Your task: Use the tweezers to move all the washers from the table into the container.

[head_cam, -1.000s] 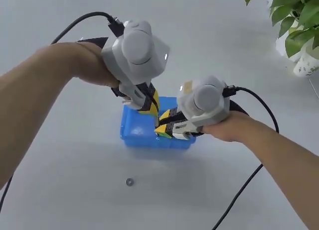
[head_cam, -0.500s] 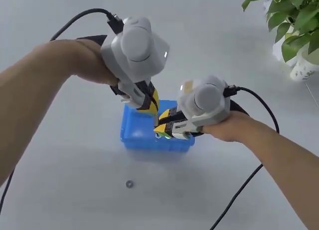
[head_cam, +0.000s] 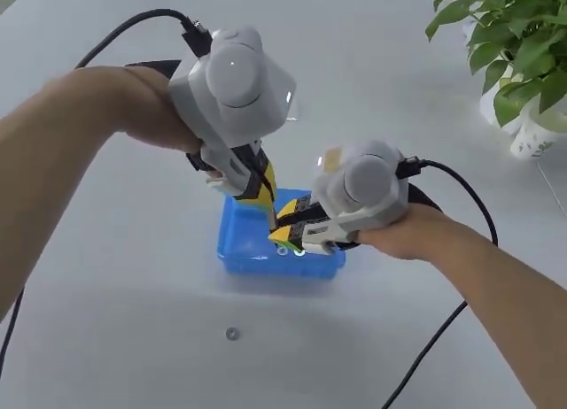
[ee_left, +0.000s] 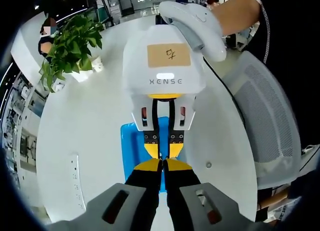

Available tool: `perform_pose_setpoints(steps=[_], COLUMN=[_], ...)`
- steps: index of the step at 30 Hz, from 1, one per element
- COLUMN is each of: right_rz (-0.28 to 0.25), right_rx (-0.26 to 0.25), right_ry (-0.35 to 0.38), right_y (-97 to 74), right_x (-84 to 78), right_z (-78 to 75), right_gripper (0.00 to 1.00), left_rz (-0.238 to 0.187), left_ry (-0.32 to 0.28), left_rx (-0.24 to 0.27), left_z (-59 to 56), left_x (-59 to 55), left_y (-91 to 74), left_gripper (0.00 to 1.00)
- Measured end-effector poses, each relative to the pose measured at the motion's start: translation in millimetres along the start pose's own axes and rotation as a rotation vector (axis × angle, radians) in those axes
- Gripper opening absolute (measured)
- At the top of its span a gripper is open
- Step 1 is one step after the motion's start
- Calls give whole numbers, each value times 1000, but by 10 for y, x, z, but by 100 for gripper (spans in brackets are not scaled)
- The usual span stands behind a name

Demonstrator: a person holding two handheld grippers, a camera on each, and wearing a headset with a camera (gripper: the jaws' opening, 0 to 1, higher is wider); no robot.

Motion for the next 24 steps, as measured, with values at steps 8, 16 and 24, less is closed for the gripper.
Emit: perform_pose_setpoints(steps=[8, 16, 24], right_rz=[-9, -11, -3], right_rx=[6, 24, 56], right_ry=[-11, -8, 1], right_y=[-19, 16, 93], right_x=[89, 88, 26], right_z=[117, 279, 449], right_gripper=[11, 11, 11], left_rz=[3, 0, -9], left_ry=[-4, -21, -55], left_rx=[14, 15, 12], left_z=[-138, -306, -474], left_x=[40, 7, -84], left_y=[-85, -91, -38], left_gripper=[5, 5, 5])
Point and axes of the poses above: the centre of the closed fingertips' face, and the gripper's own axes: y roughly forward along the fingers, z roughly to its left, x roughly out of its top, the point moved 10 cm from there along -y, roughly backward along the fingers, and after that the axes turned 15 degrees about -z, right-handed, at the moved point
